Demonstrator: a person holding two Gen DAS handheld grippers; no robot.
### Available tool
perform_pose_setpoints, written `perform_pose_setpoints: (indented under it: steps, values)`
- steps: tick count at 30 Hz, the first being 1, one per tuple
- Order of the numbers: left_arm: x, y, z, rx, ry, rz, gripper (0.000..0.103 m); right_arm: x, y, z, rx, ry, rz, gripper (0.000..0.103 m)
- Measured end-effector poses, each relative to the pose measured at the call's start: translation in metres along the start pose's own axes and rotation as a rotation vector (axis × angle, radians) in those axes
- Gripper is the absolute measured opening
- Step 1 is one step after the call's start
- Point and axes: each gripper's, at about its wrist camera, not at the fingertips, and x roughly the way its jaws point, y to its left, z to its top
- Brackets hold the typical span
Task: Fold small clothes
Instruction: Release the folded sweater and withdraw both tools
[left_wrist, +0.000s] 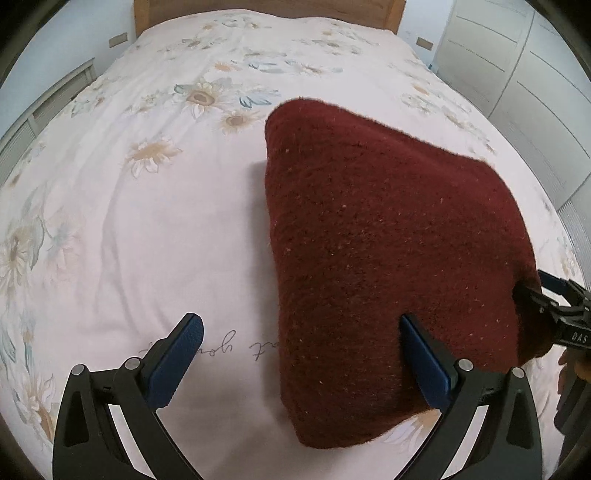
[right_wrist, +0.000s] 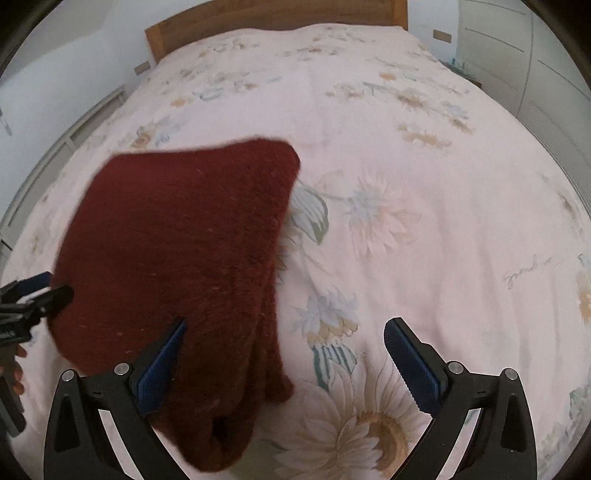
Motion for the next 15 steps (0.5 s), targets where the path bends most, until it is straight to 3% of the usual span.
perform_pose_setpoints:
  steps: [8, 15]
  values:
    - [-0.079, -0.005, 0.001, -0.024, -0.098, 0.016, 0.102, -0.087, 0.007, 0.008, -0.021, -0.096, -0.043, 0.103]
    - [-0.145, -0.017, -0.024, 0.002, -0.116, 0.077, 0.102, -0.149, 0.012, -0.017, -0.052, -0.154, -0.095, 0.103]
